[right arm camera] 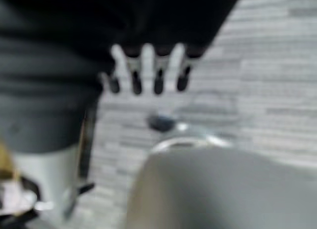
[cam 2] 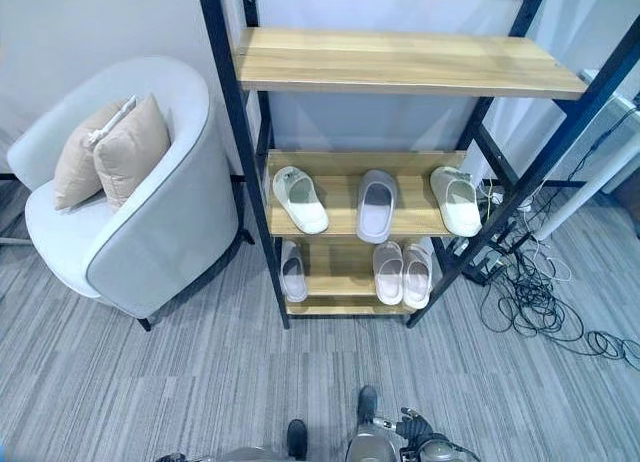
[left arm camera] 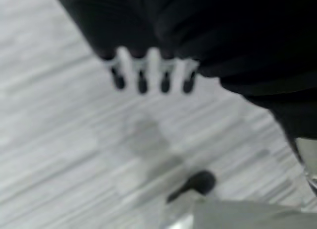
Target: Arrange the slippers neatly on the shoe rack.
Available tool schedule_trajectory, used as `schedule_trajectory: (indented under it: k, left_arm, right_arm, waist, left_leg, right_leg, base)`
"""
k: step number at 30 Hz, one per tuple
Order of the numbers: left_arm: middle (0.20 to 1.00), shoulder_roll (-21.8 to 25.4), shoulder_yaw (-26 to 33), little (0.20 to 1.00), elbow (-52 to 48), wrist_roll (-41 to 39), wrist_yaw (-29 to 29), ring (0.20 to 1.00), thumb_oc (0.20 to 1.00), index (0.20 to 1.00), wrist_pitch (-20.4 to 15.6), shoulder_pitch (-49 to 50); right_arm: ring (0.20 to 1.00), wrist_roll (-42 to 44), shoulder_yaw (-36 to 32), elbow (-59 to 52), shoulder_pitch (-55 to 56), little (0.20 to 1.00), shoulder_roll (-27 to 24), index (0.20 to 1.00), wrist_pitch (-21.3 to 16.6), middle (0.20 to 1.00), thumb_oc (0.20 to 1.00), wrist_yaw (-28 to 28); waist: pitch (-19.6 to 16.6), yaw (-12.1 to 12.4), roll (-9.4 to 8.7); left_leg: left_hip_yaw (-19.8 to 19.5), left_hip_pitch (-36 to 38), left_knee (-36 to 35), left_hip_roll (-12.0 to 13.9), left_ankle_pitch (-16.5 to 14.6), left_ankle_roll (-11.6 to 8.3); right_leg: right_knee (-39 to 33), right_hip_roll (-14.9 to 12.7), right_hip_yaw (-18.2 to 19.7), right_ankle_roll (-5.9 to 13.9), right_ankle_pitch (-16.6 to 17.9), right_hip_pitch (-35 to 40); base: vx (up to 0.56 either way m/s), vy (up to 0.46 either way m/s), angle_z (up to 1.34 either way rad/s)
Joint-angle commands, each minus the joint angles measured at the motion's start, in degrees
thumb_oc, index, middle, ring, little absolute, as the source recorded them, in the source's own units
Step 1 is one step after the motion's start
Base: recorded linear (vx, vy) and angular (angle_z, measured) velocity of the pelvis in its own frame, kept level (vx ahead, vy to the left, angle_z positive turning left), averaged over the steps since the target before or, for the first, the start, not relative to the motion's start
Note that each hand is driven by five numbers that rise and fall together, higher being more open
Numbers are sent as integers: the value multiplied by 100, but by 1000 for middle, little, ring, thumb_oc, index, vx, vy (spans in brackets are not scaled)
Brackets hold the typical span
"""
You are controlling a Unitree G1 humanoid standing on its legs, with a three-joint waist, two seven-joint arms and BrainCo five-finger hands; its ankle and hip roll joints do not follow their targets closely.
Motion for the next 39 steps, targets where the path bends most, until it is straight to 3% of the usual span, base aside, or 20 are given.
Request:
schedule_trajectory:
  k: [1,2,3,4,5,7,9,12,14,15,25,27,39]
  left_arm:
    - [1000,87,141,1000,-309,-70,21,1000,1000,1000,-112,-18]
    - [1000,70,114,1000,-364,-73,46,1000,1000,1000,-125,26]
    - [1000,71,90,1000,-428,-97,54,1000,1000,1000,-128,20]
    - [1000,212,-168,1000,-462,-84,-77,1000,1000,1000,-57,-89]
    - [1000,222,-123,1000,-643,-61,-72,1000,1000,1000,-116,-135]
    - [1000,250,41,1000,-847,-163,-28,1000,1000,1000,-201,-25]
    - [1000,247,162,1000,-930,-237,16,1000,1000,1000,-210,126]
    - [1000,203,234,1000,-806,-241,42,1000,1000,1000,-213,174]
    - [1000,123,352,1000,-446,-228,25,1000,1000,1000,-168,217]
    - [1000,142,391,1000,-337,-170,27,1000,1000,1000,-151,219]
    - [1000,181,798,1000,-277,3,7,1000,1000,1000,-54,424]
    - [1000,140,863,1000,-327,51,-15,1000,1000,1000,-66,420]
    - [1000,-111,944,1000,-497,267,28,1000,1000,1000,-144,515]
  right_arm:
    - [1000,-108,14,-90,-120,1000,-327,1000,-94,1000,1000,-116]
    - [1000,-153,11,-54,-59,1000,-390,1000,-99,1000,1000,-147]
    - [1000,-153,2,-56,-66,1000,-428,1000,-113,1000,1000,-182]
    - [1000,-107,50,93,-1388,1000,-1277,1000,224,1000,1000,-5]
    - [1000,-88,-107,-27,-460,1000,-1170,1000,22,1000,1000,-14]
    - [1000,-50,-155,-299,206,1000,-1046,1000,-259,1000,1000,-28]
    - [1000,-131,-174,-464,263,1000,-1094,1000,-346,1000,1000,-68]
    - [1000,-110,-202,-456,177,1000,-1124,1000,-352,1000,1000,-89]
    - [1000,-207,-189,-510,-3,1000,-1159,1000,-387,1000,1000,-167]
    - [1000,-337,-178,-627,24,1000,-1160,1000,-409,1000,1000,-235]
    - [1000,-1290,-384,-3011,487,1000,-1669,1000,-425,1000,1000,-315]
    - [1000,-1564,-654,-4208,823,1000,-1789,1000,-492,1000,1000,-281]
    - [1000,-2396,-1393,-6752,2117,1000,-1617,1000,-765,1000,1000,-334]
  waist:
    - [247,-26,-132]
    - [209,-33,-85]
    - [261,-15,-81]
    - [323,210,-157]
    - [411,147,-161]
    - [568,87,-261]
    - [645,173,-267]
    - [645,305,-250]
    - [547,493,-181]
    - [506,472,-188]
    - [207,320,-364]
    - [100,255,-400]
    - [-66,-13,-281]
  left_leg:
    - [-416,104,1090,1042,-877,-618]
    - [-477,76,1600,1261,-669,-781]
    - [-534,-113,2120,1345,-472,-823]
    - [-745,-527,2933,1424,-189,-859]
    - [-720,-681,3205,1447,-139,-805]
    - [-631,-1083,3486,1235,-197,-690]
    - [-627,-1464,3061,835,-414,-614]
    - [-661,-1467,2411,803,-371,-632]
    - [-986,-1351,1305,857,23,-676]
    - [-949,-1245,1166,901,87,-685]
    - [-745,-619,872,824,-176,-483]
    - [-631,-437,698,786,-270,-391]
    - [-458,-101,379,739,-341,-293]
  right_leg:
    - [778,116,143,-287,-623,80]
    - [938,305,128,-483,-885,221]
    - [1001,343,103,-578,-965,274]
    - [1080,384,-72,-719,-1080,470]
    - [1105,409,-101,-745,-1147,505]
    - [1133,431,-71,-798,-1243,563]
    - [1205,536,-5,-767,-1324,573]
    - [1219,613,72,-740,-1436,665]
    - [1207,817,135,-745,-1595,908]
    - [1199,831,121,-741,-1616,955]
    - [1041,640,313,-560,-1506,1130]
    - [946,561,408,-454,-1432,1166]
    - [804,489,620,-325,-1356,1206]
  base:
    - [311,-269,38]
    - [254,-282,38]
    - [348,-479,25]
    - [145,-315,28]
    - [135,-294,24]
    - [66,-140,20]
    - [147,-60,-1]
    - [153,18,-21]
    - [297,53,-62]
    - [251,44,-32]
    - [149,109,-21]
    - [131,163,-3]
    - [56,52,-8]
